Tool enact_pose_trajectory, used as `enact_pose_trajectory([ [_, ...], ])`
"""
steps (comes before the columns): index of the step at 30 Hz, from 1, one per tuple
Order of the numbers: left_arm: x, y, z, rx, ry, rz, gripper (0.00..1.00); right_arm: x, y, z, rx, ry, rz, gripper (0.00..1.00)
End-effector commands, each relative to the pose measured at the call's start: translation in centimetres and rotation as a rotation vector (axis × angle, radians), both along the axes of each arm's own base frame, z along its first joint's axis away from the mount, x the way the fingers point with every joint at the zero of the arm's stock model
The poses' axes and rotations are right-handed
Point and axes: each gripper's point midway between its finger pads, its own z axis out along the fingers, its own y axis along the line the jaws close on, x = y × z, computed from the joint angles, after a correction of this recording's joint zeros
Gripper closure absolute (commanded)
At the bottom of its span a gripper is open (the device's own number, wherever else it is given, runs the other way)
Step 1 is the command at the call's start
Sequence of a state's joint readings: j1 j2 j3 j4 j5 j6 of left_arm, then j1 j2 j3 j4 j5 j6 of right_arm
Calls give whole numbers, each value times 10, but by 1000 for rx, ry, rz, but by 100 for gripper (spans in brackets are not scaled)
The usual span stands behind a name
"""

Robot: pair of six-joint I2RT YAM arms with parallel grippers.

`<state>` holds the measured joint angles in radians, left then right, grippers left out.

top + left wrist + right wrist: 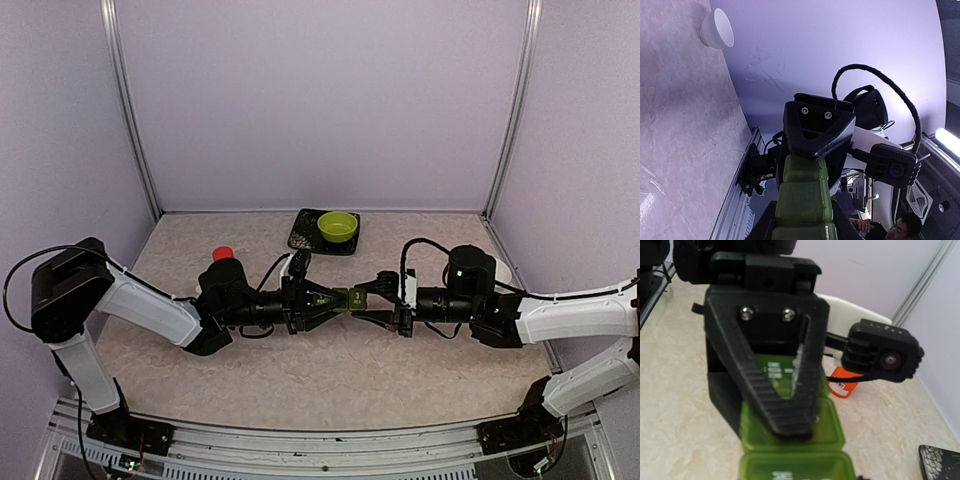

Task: Sort the pills into containers
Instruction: Open the pill container in the compartment of the pill container.

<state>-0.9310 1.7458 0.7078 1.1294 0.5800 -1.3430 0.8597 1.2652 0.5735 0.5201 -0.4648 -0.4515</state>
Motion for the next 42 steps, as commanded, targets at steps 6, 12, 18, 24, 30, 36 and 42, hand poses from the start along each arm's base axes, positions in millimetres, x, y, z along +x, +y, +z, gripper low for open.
enact_pose_trajectory([
  [6,-3,-2,4,-21,-11,-20,71,0,4,15,22,-10,3,71],
  [12,-3,-1,2,-18,-9,-16,71,-1,4,16,37,7,2,74],
  [18,-3,-1,0,-12,-8,-13,71,-6,8,16,52,63,39,71],
  [24,-3,0,-3,-2,-8,-9,71,-7,10,18,62,98,44,70],
  [30,-3,2,-5,5,-10,0,71,-10,11,23,82,124,66,69],
  [36,-3,3,-5,7,-12,3,71,-11,15,23,97,170,79,68],
  [42,-3,3,-7,12,-9,3,71,-16,18,26,122,217,116,64],
])
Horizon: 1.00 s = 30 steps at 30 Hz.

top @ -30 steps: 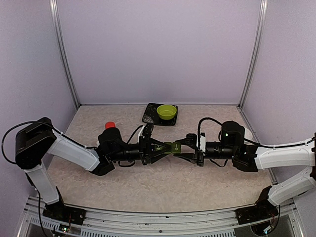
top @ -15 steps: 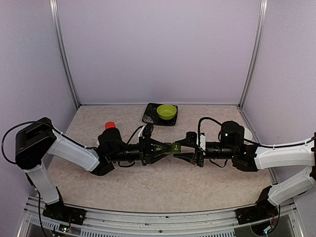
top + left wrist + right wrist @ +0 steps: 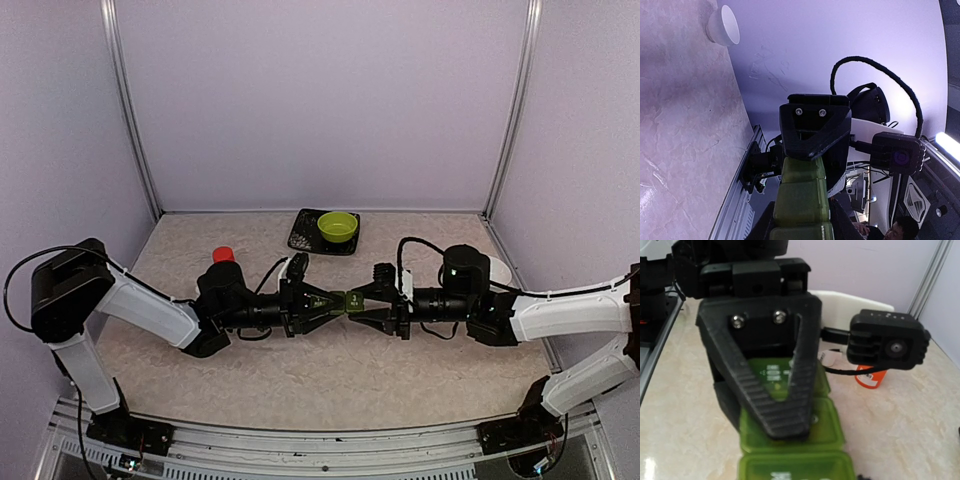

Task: Sort the pills into containers
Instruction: Open the pill container in the compartment of the pill container.

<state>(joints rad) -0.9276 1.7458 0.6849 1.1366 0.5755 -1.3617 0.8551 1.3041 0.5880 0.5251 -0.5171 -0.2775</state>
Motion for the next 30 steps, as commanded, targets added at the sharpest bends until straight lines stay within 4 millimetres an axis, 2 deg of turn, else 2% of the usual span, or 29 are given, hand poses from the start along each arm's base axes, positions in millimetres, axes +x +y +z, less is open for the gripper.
enact_pose_trajectory([
  [1,-3,-1,1,1,-37,-4,71,-14,12,34,111,34,90,63],
  [9,0,-1,2,1,-40,-1,71,-19,9,44,144,47,105,53],
  [17,2,0,3,3,-42,0,71,-21,9,40,129,64,110,36],
  [20,2,0,3,3,-43,-1,71,-16,7,43,125,50,79,32],
  [25,2,-1,2,9,-44,-2,71,3,-2,49,107,-7,-49,26],
  [30,0,-2,0,8,-41,-6,71,14,-7,53,84,-48,-118,25],
])
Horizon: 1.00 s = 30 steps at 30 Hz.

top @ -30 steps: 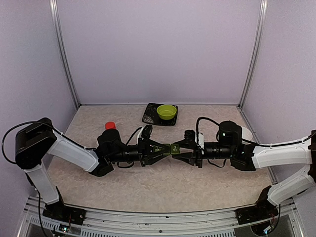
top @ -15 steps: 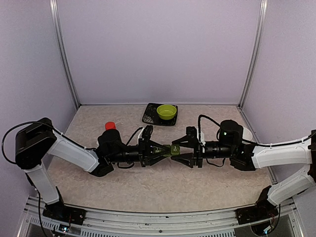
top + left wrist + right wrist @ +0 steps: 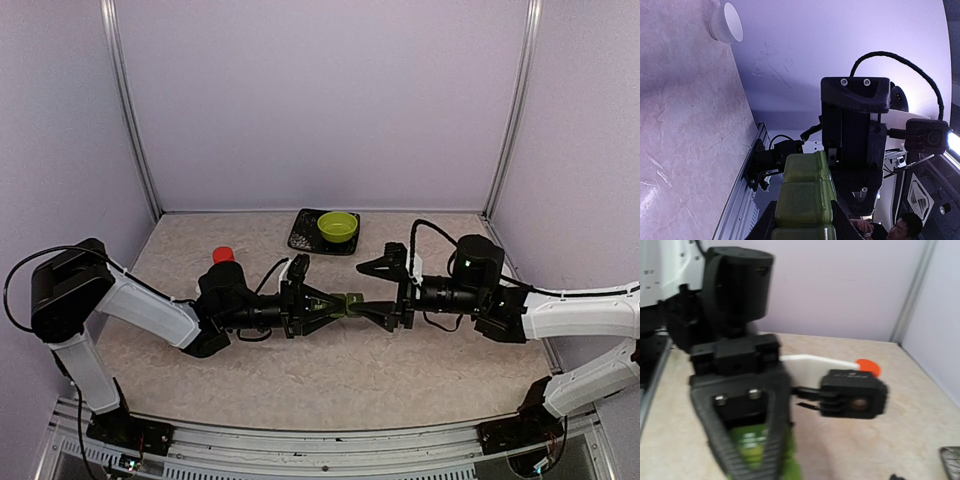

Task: Sort the pills into containers
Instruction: Open the pill container in the compartment of the pill container.

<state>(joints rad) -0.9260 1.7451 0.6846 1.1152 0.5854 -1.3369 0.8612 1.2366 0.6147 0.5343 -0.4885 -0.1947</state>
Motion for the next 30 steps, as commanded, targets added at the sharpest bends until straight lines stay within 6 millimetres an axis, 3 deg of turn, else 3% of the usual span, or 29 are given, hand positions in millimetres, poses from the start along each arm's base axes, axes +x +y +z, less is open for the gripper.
enact_pose_trajectory([
  [1,1,-2,5,-11,-29,1,71,17,-5,14,-14,-60,-110,24],
  [3,1,-3,5,-12,-30,0,71,15,-6,13,-29,-77,-99,24],
  [7,0,-2,5,-11,-26,-2,71,-12,-1,7,-59,-97,57,22],
  [12,2,-3,4,-8,-29,2,71,-24,-4,3,-60,-96,109,17],
  [19,0,-7,5,-12,-28,-9,71,0,-4,-7,-91,-71,-15,14],
  [30,-3,-8,2,-9,-23,-13,71,20,-9,-8,-90,-79,-130,13],
])
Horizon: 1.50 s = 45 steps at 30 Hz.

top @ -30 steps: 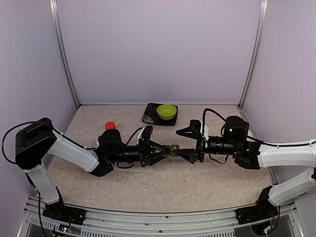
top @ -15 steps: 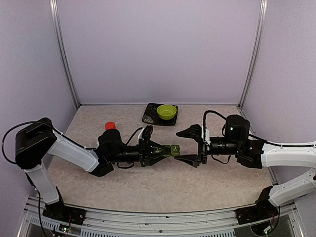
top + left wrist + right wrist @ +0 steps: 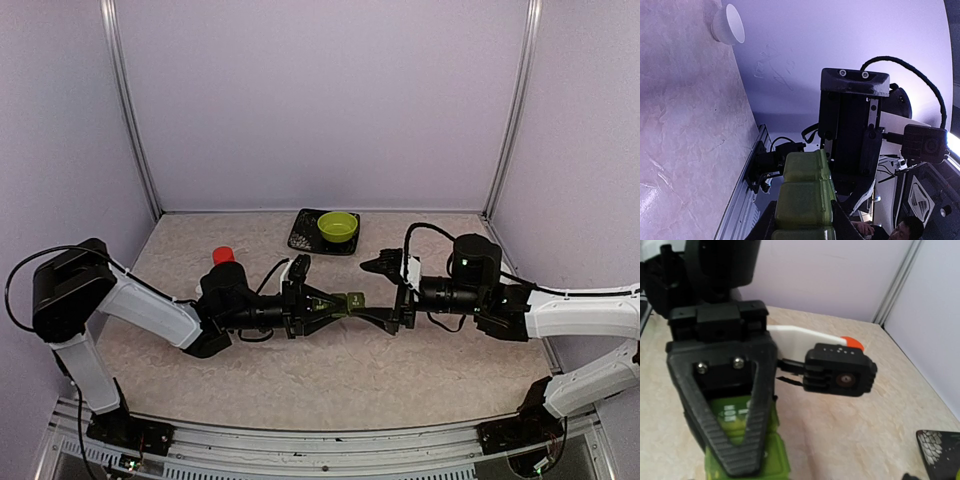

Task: Sort the pills into containers
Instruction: Open the pill container in the compartment of the pill container.

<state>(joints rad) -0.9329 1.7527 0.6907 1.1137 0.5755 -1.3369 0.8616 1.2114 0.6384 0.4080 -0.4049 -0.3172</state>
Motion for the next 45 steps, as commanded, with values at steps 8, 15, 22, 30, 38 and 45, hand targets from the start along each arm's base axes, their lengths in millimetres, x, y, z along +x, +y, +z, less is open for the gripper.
enact_pose_trajectory([
  [8,-4,-7,2,-11,-23,-21,71,11,-13,21,78,-60,-117,12],
  [15,-5,-8,0,-12,-22,-28,71,16,-14,28,85,-79,-137,12],
  [22,-7,-10,-1,-10,-21,-39,71,22,-9,26,63,-76,-147,11],
  [30,-10,-14,-2,-6,-29,-59,71,35,-5,17,30,-44,-190,11],
  [38,-11,-15,-5,2,-35,-64,71,42,-7,23,41,-48,-235,10],
  [45,-11,-15,-7,9,-38,-71,71,51,-4,18,13,-25,-261,10],
])
